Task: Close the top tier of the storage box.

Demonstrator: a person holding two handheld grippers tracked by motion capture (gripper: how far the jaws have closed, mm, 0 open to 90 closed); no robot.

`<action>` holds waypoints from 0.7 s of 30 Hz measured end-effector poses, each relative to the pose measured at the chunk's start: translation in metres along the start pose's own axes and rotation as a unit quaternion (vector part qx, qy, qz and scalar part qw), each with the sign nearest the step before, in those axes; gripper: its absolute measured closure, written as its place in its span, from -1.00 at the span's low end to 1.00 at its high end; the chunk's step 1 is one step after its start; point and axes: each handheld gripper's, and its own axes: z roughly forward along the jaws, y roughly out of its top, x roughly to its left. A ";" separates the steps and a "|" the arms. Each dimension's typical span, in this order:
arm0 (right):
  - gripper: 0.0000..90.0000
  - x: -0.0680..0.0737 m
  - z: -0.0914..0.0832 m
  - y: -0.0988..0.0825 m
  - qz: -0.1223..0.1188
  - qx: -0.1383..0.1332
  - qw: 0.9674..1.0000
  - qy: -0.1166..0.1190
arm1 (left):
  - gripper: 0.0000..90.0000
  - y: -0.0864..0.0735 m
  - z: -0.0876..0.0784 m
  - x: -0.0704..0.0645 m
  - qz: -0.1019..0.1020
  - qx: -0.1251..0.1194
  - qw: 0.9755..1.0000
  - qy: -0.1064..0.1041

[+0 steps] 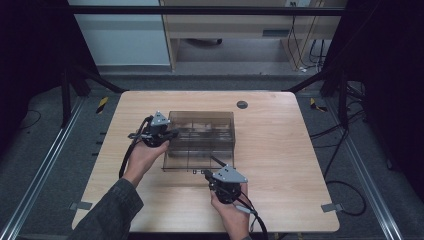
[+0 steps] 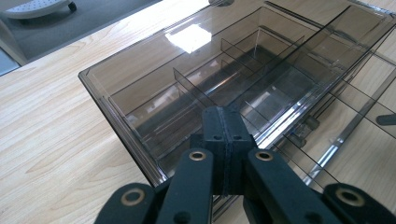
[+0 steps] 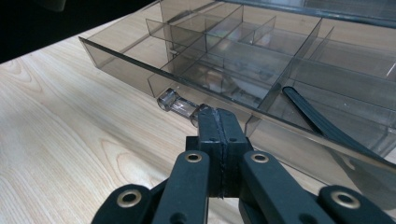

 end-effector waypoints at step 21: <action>1.00 -0.004 0.006 0.009 -0.001 -0.001 1.000 -0.004 | 0.99 0.001 0.000 0.001 0.009 -0.004 1.000 -0.007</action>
